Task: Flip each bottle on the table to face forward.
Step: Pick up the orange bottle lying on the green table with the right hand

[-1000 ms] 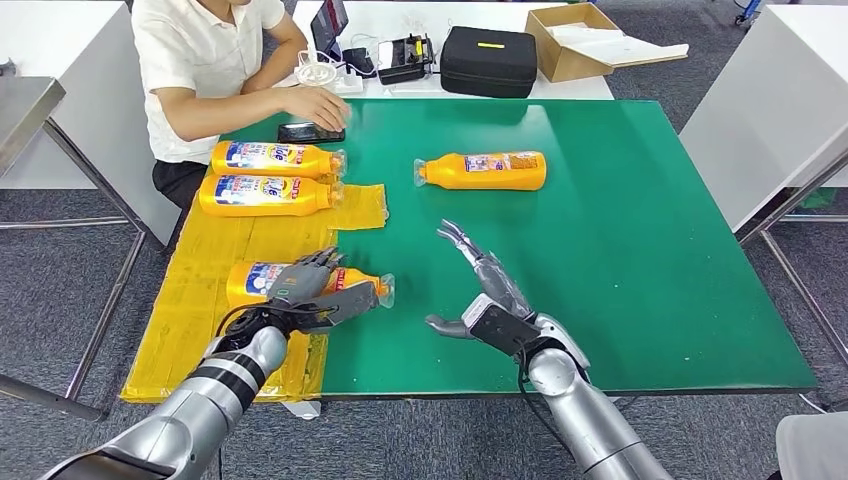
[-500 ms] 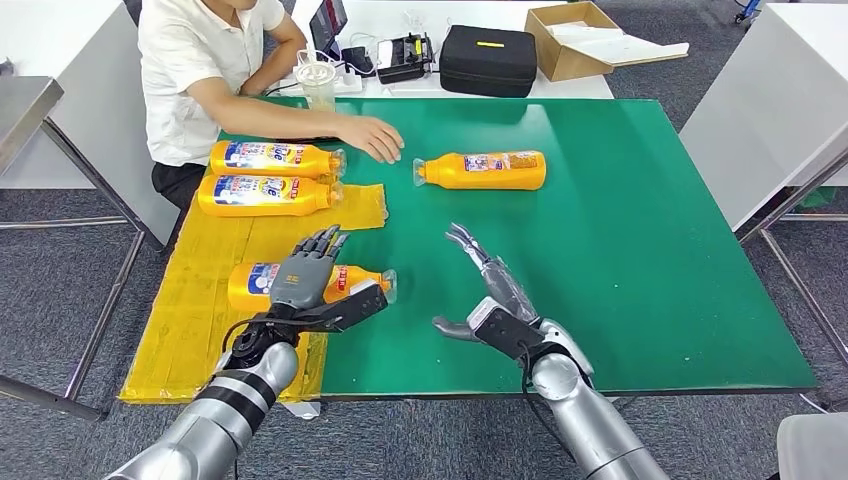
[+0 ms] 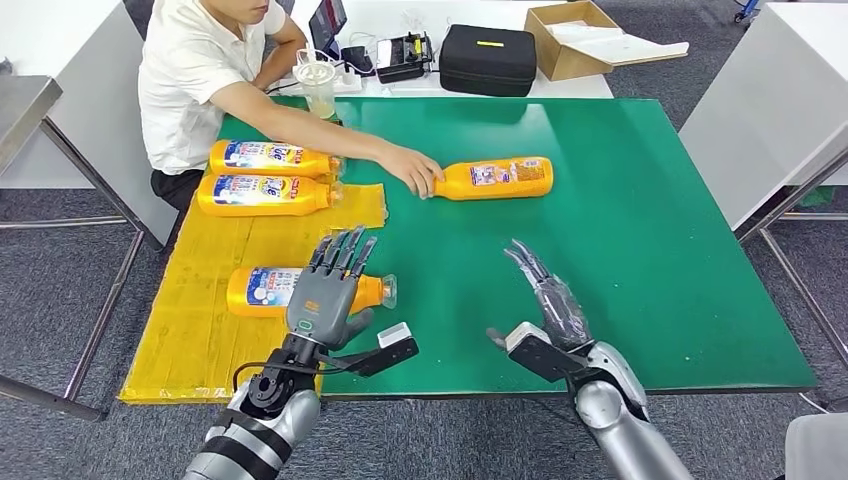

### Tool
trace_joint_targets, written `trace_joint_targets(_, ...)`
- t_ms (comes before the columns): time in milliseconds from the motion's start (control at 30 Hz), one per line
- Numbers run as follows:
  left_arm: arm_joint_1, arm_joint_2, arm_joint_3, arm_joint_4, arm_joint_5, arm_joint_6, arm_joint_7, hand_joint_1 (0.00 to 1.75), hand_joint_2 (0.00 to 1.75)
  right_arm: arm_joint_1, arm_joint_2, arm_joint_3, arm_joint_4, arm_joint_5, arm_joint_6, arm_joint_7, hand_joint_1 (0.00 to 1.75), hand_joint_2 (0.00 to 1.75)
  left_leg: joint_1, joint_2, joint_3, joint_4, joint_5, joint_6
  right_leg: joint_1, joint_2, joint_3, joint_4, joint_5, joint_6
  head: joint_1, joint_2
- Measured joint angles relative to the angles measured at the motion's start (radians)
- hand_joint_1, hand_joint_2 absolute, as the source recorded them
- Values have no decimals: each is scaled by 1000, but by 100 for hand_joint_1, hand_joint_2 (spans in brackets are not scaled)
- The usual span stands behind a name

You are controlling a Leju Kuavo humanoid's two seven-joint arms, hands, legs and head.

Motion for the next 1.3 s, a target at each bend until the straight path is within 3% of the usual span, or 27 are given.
trace_joint_targets(133,40,9,-23,-73,54,-59,-32,0,175,55,-50,-57,-38,65,-26,40,0,175,0,-1,0,0,0,0,0,-1,0,0,0,0,-1,0)
trace_joint_targets(267,78,17,-37,-133,148,-99,-71,0,175,93,-115,-127,-64,226,-86,128,0,175,0,0,-1,0,0,0,0,-1,0,0,0,0,0,0)
trace_joint_targets(533,122,17,-60,-202,308,-102,-165,0,175,60,-225,-199,-47,430,-128,229,0,175,-1,0,0,0,0,0,-1,0,0,0,1,1,0,0)
trace_joint_targets(700,151,1,-106,-226,429,-147,-220,0,175,32,-265,-198,-3,460,-129,257,0,175,-1,0,-1,0,0,1,-1,0,0,0,1,1,0,0)
trace_joint_targets(1167,139,-8,-165,-228,445,-119,-225,0,175,-63,-226,-147,133,415,-126,226,0,175,-1,0,0,0,1,0,0,0,0,0,1,1,-1,0)
trace_joint_targets(1300,118,-12,-189,-217,490,-128,-232,0,175,-146,-148,-61,239,358,-118,187,0,175,0,0,0,0,1,1,0,0,0,0,1,1,0,0)
